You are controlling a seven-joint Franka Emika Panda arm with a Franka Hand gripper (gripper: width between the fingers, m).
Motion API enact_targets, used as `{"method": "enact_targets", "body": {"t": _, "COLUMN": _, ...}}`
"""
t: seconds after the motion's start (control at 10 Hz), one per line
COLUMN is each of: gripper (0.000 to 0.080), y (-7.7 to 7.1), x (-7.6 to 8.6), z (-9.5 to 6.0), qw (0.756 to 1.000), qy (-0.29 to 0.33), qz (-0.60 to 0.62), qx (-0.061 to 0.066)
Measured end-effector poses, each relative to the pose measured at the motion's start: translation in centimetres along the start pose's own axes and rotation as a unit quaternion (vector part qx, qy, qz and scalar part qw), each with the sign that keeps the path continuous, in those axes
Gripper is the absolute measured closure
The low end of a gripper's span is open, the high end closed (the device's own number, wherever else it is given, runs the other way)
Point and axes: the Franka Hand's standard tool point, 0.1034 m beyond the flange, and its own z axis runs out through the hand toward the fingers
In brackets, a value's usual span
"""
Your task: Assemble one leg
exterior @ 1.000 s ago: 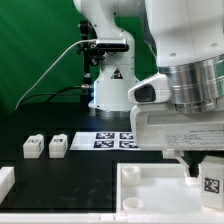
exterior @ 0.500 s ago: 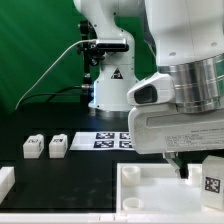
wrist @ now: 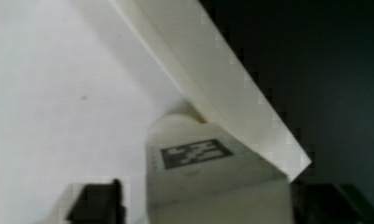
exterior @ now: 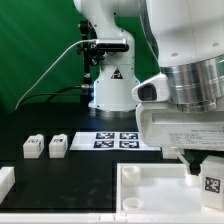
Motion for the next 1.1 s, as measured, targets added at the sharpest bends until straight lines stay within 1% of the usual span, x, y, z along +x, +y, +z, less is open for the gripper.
{"method": "enact_targets", "body": {"t": 0.1, "gripper": 0.0438, "y": -0.02, "x": -0.03, "z": 0.01, "qw": 0.999, "qy": 0.0, "qz": 0.044, "qx": 0.0}}
{"method": "enact_targets", "body": {"t": 0.2, "gripper": 0.0438, "y": 0.03, "x": -0.05, "z": 0.02, "qw": 0.997, "qy": -0.001, "qz": 0.074, "qx": 0.0}}
{"method": "enact_targets", "body": {"t": 0.3, "gripper": 0.0503, "y": -0.04, "x": -0.14, "z": 0.07, "qw": 0.99, "qy": -0.003, "qz": 0.139, "qx": 0.003}}
{"method": "enact_targets", "body": {"t": 0.4, "gripper": 0.0502, "y": -0.09, "x": -0.16, "z": 0.06, "qw": 0.982, "qy": -0.004, "qz": 0.188, "qx": 0.003}}
{"method": "enact_targets", "body": {"t": 0.5, "gripper": 0.0502, "y": -0.35, "x": -0.08, "z": -0.14, "qw": 0.96, "qy": -0.005, "qz": 0.278, "qx": 0.007}}
{"method": "enact_targets", "body": {"t": 0.6, "gripper": 0.0503, "y": -0.44, "x": -0.02, "z": -0.14, "qw": 0.924, "qy": -0.005, "qz": 0.382, "qx": 0.01}}
{"method": "enact_targets", "body": {"t": 0.7, "gripper": 0.0503, "y": -0.5, "x": 0.1, "z": 0.18, "qw": 0.883, "qy": -0.006, "qz": 0.469, "qx": 0.022}}
{"method": "enact_targets", "body": {"t": 0.8, "gripper": 0.0505, "y": -0.6, "x": 0.15, "z": 0.37, "qw": 0.849, "qy": -0.01, "qz": 0.527, "qx": 0.033}}
{"method": "enact_targets", "body": {"t": 1.0, "gripper": 0.0506, "y": -0.62, "x": 0.13, "z": 0.38, "qw": 0.848, "qy": -0.01, "qz": 0.529, "qx": 0.033}}
{"method": "enact_targets", "body": {"t": 1.1, "gripper": 0.0506, "y": -0.6, "x": 0.12, "z": 0.39, "qw": 0.853, "qy": -0.01, "qz": 0.521, "qx": 0.033}}
